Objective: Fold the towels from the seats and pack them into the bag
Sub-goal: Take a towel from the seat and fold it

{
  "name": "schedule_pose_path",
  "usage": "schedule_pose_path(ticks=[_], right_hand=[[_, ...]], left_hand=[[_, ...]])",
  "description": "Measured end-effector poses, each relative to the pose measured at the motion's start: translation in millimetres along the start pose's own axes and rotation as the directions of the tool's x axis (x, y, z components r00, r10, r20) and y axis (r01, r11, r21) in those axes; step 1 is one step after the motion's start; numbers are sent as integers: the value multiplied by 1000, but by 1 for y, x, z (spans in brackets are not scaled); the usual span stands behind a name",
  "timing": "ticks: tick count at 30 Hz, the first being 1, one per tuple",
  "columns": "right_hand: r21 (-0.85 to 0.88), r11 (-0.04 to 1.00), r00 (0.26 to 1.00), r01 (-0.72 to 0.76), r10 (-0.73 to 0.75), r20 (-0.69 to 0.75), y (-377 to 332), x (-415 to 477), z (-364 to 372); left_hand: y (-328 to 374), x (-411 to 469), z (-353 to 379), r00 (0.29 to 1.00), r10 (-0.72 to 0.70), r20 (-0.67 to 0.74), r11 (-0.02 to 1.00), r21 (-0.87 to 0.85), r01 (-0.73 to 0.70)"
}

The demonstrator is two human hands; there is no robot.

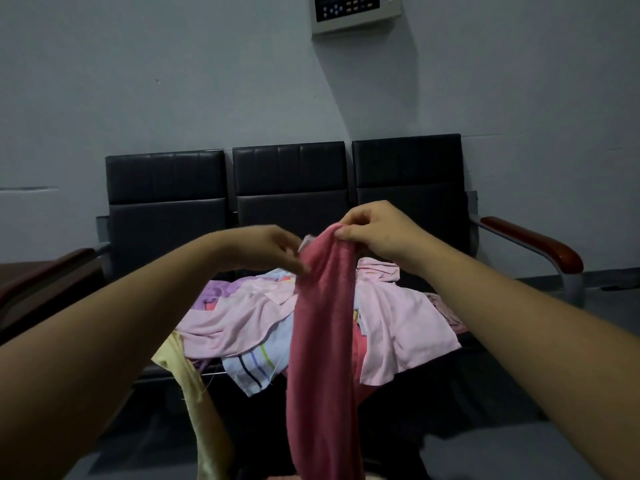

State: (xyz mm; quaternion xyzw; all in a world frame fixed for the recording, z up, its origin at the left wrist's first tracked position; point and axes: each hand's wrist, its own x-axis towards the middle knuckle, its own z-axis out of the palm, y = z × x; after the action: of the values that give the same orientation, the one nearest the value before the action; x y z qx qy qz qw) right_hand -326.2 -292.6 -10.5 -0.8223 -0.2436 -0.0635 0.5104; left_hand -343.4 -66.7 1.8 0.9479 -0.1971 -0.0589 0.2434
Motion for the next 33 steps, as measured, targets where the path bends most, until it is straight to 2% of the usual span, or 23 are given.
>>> schedule_pose_path(ticks=[2, 4, 9, 11, 15, 18, 21, 23, 25, 27, 28, 29, 31, 32, 33], right_hand=[[106, 994, 999, -12, 17, -40, 7, 1, -7], [185, 982, 996, -35, 51, -80, 16, 1, -16], [269, 953, 978, -142, 176, -108, 38, -7, -37], [329, 936, 975, -127, 179, -132, 40, -8, -39], [465, 885, 968, -3, 120, -221, 35, 1, -43], [344, 939, 959, -21, 117, -260, 33, 6, -44], [263, 963, 966, -54, 117, -232, 30, 5, -42], [344, 938, 977, -43, 111, -180, 29, 4, -42], [494, 868, 988, -48, 115, -106, 29, 5, -41], [599, 799, 990, -56, 122, -71, 26, 8, -39], [624, 780, 990, -53, 123, -70, 24, 10, -38], [642, 765, 990, -47, 123, -74, 22, 13, -36], [677, 735, 987, -38, 133, -89, 19, 19, -35], [687, 726, 984, -41, 147, -97, 19, 22, -36], [689, 723, 981, -54, 167, -100, 20, 25, -37]], left_hand=[[-11, -2, 3, 994, -43, 103, 999, 10, 42], [-20, -5, 4, 996, -38, 83, 994, -96, 46], [-22, -8, -1, 977, -7, -211, 928, -366, -73], [-15, -6, -1, 955, 20, -296, 916, -376, -136], [-2, -1, -6, 899, 32, -436, 911, -358, -206], [-1, 3, -8, 878, 29, -477, 940, -285, -186], [-6, 5, -2, 872, 7, -490, 963, -230, -137], [-9, 7, 4, 859, -33, -511, 925, -342, -168], [-12, 9, 11, 833, -94, -546, 796, -544, -267], [-18, 11, 22, 859, -69, -508, 646, -679, -349], [-22, 13, 32, 900, -9, -436, 628, -703, -334], [-29, 15, 44, 944, 37, -329, 675, -688, -266], [-41, 17, 72, 993, 37, -110, 836, -541, -91], [-46, 18, 86, 998, 21, -55, 873, -485, -46], [-49, 20, 97, 999, 9, -34, 866, -500, -25]])
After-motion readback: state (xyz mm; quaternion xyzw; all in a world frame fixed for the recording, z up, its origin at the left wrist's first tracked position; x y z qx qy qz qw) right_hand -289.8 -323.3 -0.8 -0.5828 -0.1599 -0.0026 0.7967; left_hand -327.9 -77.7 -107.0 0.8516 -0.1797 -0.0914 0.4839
